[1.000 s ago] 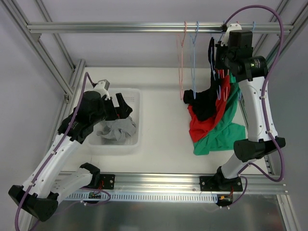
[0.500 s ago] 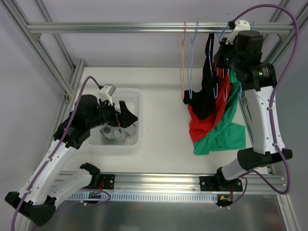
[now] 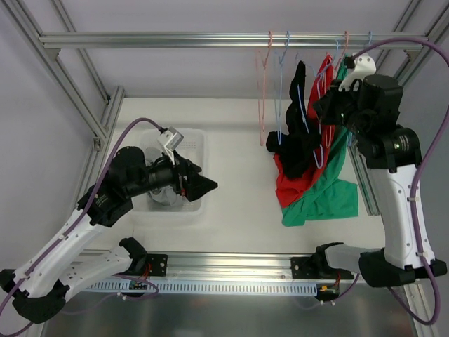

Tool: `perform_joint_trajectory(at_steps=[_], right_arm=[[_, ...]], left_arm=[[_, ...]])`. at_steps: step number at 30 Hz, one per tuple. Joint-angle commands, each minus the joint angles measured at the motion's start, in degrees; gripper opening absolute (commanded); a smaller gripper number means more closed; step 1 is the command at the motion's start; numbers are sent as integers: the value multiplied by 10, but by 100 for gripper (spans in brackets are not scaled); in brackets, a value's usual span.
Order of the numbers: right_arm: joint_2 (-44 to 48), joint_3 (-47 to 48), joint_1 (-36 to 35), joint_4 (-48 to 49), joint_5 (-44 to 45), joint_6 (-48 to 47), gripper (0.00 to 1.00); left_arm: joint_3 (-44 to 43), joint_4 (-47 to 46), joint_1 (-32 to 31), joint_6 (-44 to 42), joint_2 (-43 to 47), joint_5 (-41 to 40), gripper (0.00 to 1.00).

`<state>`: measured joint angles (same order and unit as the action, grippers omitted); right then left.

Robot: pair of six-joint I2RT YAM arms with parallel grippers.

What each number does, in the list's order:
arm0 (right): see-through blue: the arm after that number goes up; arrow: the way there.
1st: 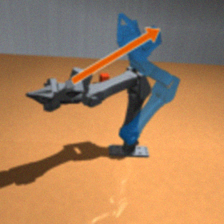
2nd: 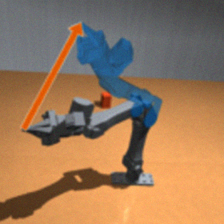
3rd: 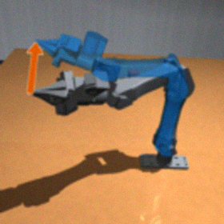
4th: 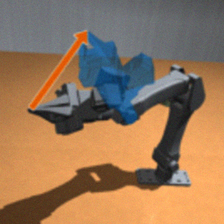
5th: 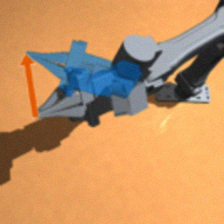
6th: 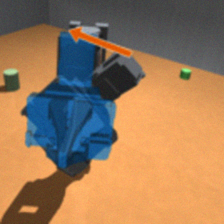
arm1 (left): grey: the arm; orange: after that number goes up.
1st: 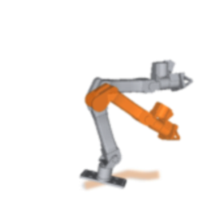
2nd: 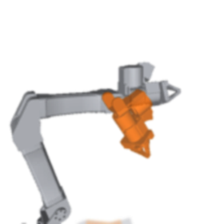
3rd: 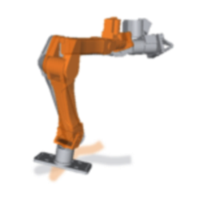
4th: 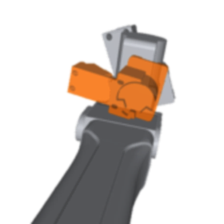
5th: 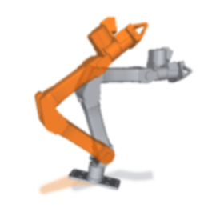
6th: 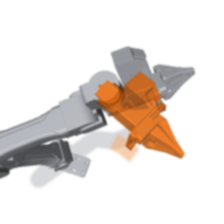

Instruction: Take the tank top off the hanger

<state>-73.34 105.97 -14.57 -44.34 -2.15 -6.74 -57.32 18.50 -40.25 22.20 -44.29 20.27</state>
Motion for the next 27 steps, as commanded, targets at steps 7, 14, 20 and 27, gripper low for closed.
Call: perform_joint_trajectory(at_steps=[7, 14, 20, 27], right_arm=[[215, -153, -2, 19, -67, 23, 0], [342, -178, -2, -111, -101, 16, 0], [416, -162, -1, -197, -166, 15, 0], [423, -61, -3, -258, -219, 27, 0]], left_arm=[[-110, -83, -40, -41, -97, -11, 98], [-215, -94, -81, -74, -185, -13, 99], [-267, -109, -173, -139, -252, -36, 99], [-283, -165, -259, -197, -316, -74, 98]])
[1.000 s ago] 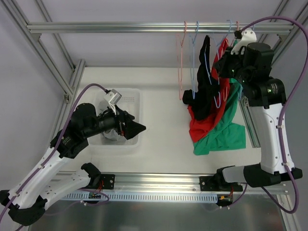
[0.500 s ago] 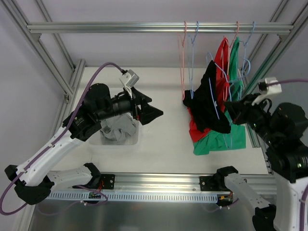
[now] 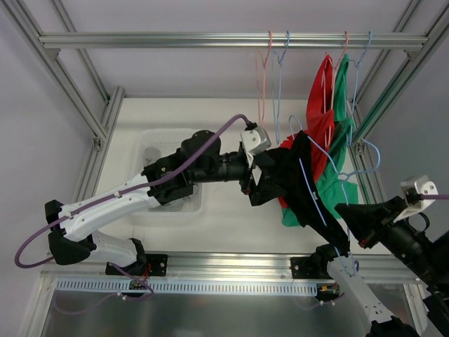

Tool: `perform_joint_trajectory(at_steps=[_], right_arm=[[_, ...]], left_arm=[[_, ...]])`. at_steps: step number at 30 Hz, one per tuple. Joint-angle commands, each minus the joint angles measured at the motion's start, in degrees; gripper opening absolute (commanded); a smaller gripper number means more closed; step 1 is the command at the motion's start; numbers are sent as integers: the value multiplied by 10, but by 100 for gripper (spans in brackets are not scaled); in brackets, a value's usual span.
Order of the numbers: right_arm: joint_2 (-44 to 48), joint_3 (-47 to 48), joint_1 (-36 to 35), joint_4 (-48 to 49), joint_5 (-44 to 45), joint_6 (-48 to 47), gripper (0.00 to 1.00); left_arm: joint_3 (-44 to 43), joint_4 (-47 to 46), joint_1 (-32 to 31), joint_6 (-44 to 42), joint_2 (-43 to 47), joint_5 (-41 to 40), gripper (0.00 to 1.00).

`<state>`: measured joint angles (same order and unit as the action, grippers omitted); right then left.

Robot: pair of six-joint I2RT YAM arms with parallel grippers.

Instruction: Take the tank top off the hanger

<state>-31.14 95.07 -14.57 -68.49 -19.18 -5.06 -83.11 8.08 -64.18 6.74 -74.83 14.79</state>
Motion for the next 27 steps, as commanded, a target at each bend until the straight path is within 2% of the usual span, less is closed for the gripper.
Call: perform_joint_trajectory(at_steps=[1, 6, 10, 11, 13, 14, 17, 18, 20, 26, 27], right_arm=[[0, 56, -3, -19, -59, 13, 0], [0, 74, -5, -22, -85, 22, 0], [-2, 79, -5, -21, -105, 28, 0], [-3, 82, -5, -21, -107, 27, 0], [-5, 88, -5, -21, -115, 28, 0], [-6, 89, -5, -21, -117, 28, 0], [-6, 86, -5, -20, -105, 24, 0], [-7, 84, -5, -21, -98, 24, 0], [-6, 76, -5, -21, -96, 20, 0], [5, 50, -7, -30, -72, 3, 0], [10, 43, -9, -41, -64, -8, 0]], left_arm=[[-26, -69, -23, -41, -23, -19, 97], [-40, -109, -27, -37, -59, -59, 87], [-59, -114, -27, -44, -81, -125, 75], [-60, -114, -27, -45, -83, -131, 67], [-60, -117, -27, -49, -89, -135, 58], [-59, -118, -27, -49, -90, -136, 44], [-54, -118, -27, -50, -88, -143, 24], [-48, -119, -27, -49, -81, -144, 10], [-39, -120, -27, -47, -73, -144, 0], [-12, -132, -27, -30, -35, -183, 0], [-1, -138, -29, -24, -20, -224, 0]])
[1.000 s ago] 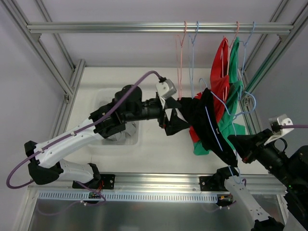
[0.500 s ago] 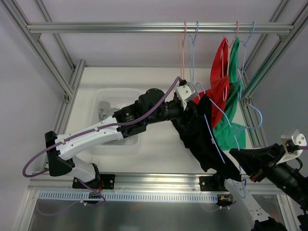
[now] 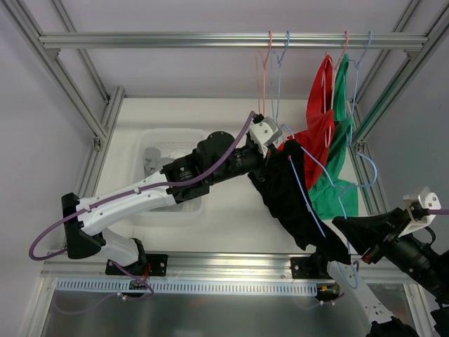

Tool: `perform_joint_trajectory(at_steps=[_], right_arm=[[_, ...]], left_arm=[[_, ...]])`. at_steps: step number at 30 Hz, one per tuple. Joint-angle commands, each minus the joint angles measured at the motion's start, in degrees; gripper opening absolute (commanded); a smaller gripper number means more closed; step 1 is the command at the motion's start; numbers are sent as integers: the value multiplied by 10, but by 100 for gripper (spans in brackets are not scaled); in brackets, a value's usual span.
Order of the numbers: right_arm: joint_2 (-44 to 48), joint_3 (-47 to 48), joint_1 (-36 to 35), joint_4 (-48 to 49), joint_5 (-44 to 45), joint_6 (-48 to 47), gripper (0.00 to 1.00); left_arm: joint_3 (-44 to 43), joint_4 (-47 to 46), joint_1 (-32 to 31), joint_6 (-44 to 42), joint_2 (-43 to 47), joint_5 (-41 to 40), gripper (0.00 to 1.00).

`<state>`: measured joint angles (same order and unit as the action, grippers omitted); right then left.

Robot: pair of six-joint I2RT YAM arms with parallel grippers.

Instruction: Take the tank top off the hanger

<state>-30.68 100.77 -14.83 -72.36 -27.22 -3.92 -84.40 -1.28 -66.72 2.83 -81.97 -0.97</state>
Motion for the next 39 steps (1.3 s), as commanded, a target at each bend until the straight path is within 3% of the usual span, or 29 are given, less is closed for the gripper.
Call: perform_joint_trajectory(at_steps=[1, 4, 8, 13, 15, 19, 22, 23, 24, 25, 26, 27, 31, 34, 39], right_arm=[[15, -22, -10, -8, 13, -27, 0], [33, -43, -34, -30, -19, -55, 0], [80, -37, -80, -36, -70, -92, 0], [112, -45, -94, 39, -206, -123, 0], [123, -71, -93, 119, -193, -108, 0], [120, -152, -93, 232, -121, -96, 0], [134, -234, -93, 419, -58, -35, 0], [138, -305, -93, 485, -41, -9, 0], [141, -341, -93, 620, -1, 40, 0], [147, -378, -92, 692, 28, 71, 0], [147, -452, -93, 847, 83, 93, 0], [146, -485, -93, 922, 110, 115, 0], [114, -607, -93, 1274, 258, 95, 0], [101, -618, -93, 1271, 300, 13, 0], [125, -509, -93, 877, 256, -29, 0]], left_arm=[[17, -47, -3, 22, 60, -92, 0], [34, -50, -3, 42, 95, -189, 0], [50, -50, -3, 53, 140, -246, 0], [103, -53, -3, 60, 182, -163, 0], [159, -64, -3, 47, 208, -99, 0], [269, -113, -3, 59, 253, -85, 0], [331, -132, -3, 67, 274, -19, 0], [358, -137, -3, 73, 280, -6, 0], [373, -146, -3, 75, 283, 8, 0], [387, -152, -3, 76, 284, 9, 0], [417, -158, -3, 82, 287, 6, 0], [431, -167, -3, 88, 287, -11, 0], [483, -183, -3, 113, 271, -21, 0], [499, -187, -3, 125, 260, -36, 0], [498, -166, -3, 132, 257, -89, 0]])
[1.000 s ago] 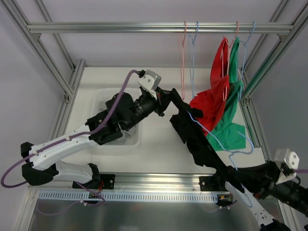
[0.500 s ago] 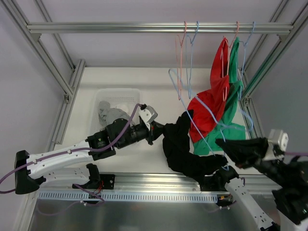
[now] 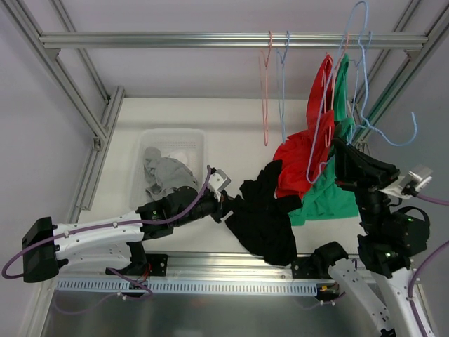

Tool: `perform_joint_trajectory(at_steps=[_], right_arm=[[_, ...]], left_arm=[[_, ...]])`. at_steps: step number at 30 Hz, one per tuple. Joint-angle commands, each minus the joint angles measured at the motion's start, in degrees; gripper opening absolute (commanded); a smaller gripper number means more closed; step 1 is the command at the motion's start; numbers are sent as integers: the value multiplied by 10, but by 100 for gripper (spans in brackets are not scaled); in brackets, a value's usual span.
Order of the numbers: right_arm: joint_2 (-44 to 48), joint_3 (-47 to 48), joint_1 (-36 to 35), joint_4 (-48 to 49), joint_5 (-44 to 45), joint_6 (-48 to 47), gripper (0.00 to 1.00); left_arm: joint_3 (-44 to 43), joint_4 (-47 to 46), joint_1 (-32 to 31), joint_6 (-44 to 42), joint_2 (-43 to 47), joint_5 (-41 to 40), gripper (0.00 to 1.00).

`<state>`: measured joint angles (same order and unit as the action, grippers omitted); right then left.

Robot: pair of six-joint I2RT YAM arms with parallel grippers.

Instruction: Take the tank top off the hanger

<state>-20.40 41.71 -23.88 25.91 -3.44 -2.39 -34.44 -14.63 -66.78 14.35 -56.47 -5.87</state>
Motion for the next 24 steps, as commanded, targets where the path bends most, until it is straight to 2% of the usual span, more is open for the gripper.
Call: perform_joint_trajectory(at_steps=[1, 2, 3, 4, 5, 8, 10, 12, 18, 19, 24], right_arm=[[25, 99, -3, -153, 23, -48, 0], [28, 121, -3, -276, 20, -55, 0], [25, 164, -3, -334, 16, -62, 0], [20, 188, -3, -435, 24, -65, 0], [11, 212, -3, -479, 27, -65, 0], [-26, 274, -3, -583, 31, -65, 0], [-71, 309, -3, -632, 34, -63, 0], [-125, 333, -2, -663, 52, -55, 0], [-275, 434, -2, -670, 41, -36, 0], [-296, 450, -1, -670, 41, -34, 0], [-420, 574, 35, -669, -12, -37, 0]], left_arm=[[-11, -16, -2, 14, -1, -52, 0], [-19, -5, -2, 11, -4, -68, 0], [-37, 13, -2, 2, -12, -70, 0], [-46, 21, -2, -2, -17, -71, 0], [-55, 31, -2, -5, -22, -71, 4], [-89, 55, -2, -13, -42, -64, 38], [-109, 60, -2, -12, -50, -53, 47], [-125, 69, -3, -7, -49, -42, 55], [-135, 93, -3, -5, -11, -2, 77], [-135, 98, -3, -6, -6, 4, 98], [-123, 131, -3, -5, 26, 24, 99]])
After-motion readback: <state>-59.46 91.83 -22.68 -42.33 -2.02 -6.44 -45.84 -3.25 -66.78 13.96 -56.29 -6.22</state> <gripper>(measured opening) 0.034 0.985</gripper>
